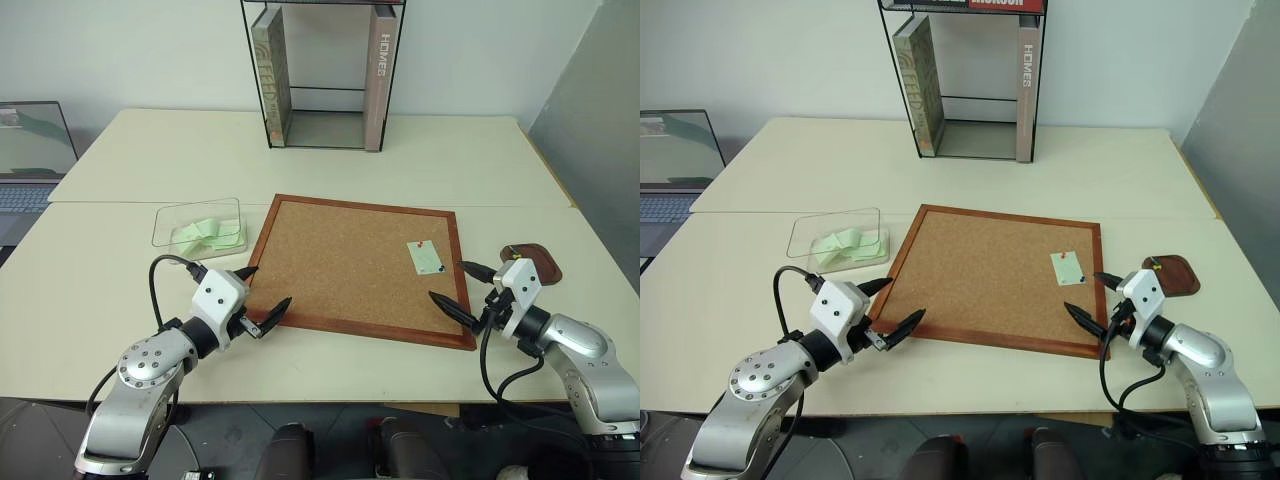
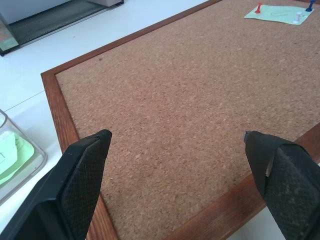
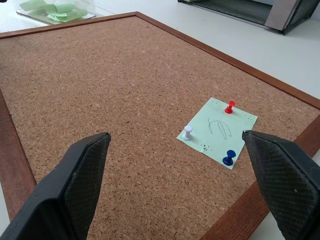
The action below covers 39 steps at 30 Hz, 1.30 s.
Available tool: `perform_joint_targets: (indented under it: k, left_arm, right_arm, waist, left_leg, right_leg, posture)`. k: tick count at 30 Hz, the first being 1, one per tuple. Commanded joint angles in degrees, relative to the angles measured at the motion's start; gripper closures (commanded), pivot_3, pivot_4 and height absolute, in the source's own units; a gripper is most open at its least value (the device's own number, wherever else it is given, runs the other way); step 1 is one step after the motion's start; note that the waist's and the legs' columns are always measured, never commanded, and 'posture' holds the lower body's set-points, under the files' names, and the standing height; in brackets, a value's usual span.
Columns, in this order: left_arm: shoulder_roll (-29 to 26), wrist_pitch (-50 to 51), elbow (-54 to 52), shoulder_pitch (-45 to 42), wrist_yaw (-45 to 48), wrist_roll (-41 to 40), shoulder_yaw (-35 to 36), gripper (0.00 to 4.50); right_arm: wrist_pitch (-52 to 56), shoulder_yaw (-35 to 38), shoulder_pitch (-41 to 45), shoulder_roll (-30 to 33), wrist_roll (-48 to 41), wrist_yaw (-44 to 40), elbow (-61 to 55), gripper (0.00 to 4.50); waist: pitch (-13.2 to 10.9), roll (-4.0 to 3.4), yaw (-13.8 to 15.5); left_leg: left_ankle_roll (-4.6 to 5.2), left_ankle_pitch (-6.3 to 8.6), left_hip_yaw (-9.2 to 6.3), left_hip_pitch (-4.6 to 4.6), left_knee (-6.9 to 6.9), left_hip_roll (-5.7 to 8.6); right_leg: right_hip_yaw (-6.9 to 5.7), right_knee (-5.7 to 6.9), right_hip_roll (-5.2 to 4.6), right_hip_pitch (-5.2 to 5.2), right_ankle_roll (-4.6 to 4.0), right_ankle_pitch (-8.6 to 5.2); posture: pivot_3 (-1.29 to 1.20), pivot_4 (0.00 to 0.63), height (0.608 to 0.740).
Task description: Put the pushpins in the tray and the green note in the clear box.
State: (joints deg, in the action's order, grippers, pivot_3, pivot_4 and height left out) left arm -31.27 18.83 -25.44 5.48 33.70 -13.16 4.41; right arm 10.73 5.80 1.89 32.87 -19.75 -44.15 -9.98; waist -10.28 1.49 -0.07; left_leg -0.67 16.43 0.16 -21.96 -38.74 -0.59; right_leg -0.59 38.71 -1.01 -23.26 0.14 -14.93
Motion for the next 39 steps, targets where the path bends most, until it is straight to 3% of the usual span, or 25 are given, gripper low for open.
perform_joint_targets:
  k: [1, 14, 32, 39]
  left_arm:
    - [-0.36, -2.71, -3.23, 1.50, 2.00, -1.01, -0.39, 0.00]
    - [-0.77, 5.19, -5.11, 0.11, 1.17, -1.95, -1.17, 0.00]
    - [0.50, 5.32, -4.85, -3.21, 1.44, -3.50, -2.00, 0.00]
    - [-0.43, 6.05, -5.82, -4.13, 3.95, -4.69, -4.34, 1.06]
  right_arm:
    - [-0.59, 1.28, 0.80, 0.58, -0.94, -0.70, -1.35, 0.01]
    - [-1.82, 0.97, 0.62, 0.16, -0.49, -1.63, -0.25, 0.01]
    - [-2.21, 1.16, -1.48, -0.52, -0.39, -0.14, -2.52, 0.01]
    - [-0.74, 0.62, -3.12, -0.67, -0.53, 1.00, -6.06, 0.00]
  waist:
    - [0.00, 0.00, -0.01]
    - [0.00, 0.00, 0.00]
    - [0.00, 0.00, 0.00]
    - [0.00, 0.00, 0.02]
  left_leg:
    - [0.00, 0.00, 0.00, 0.00, 0.00, 0.00]
    - [0.00, 0.00, -0.01, 0.00, 0.00, 0.00]
    - [0.00, 0.00, -0.01, 0.00, 0.00, 0.00]
    - [0.00, 0.00, -0.01, -0.01, 0.00, 0.01]
  right_leg:
    - [0.00, 0.00, 0.00, 0.00, 0.00, 0.00]
    - [-0.01, -0.01, 0.00, 0.00, 0.00, 0.00]
    - [-0.01, 0.01, 0.01, 0.00, 0.00, 0.00]
    - [0.00, 0.00, 0.00, 0.00, 0.00, 0.00]
  posture:
    - [0.00, 0.150, 0.740]
    - [0.00, 0.150, 0.740]
    - [0.00, 0.150, 0.740]
    - [0.00, 0.150, 0.740]
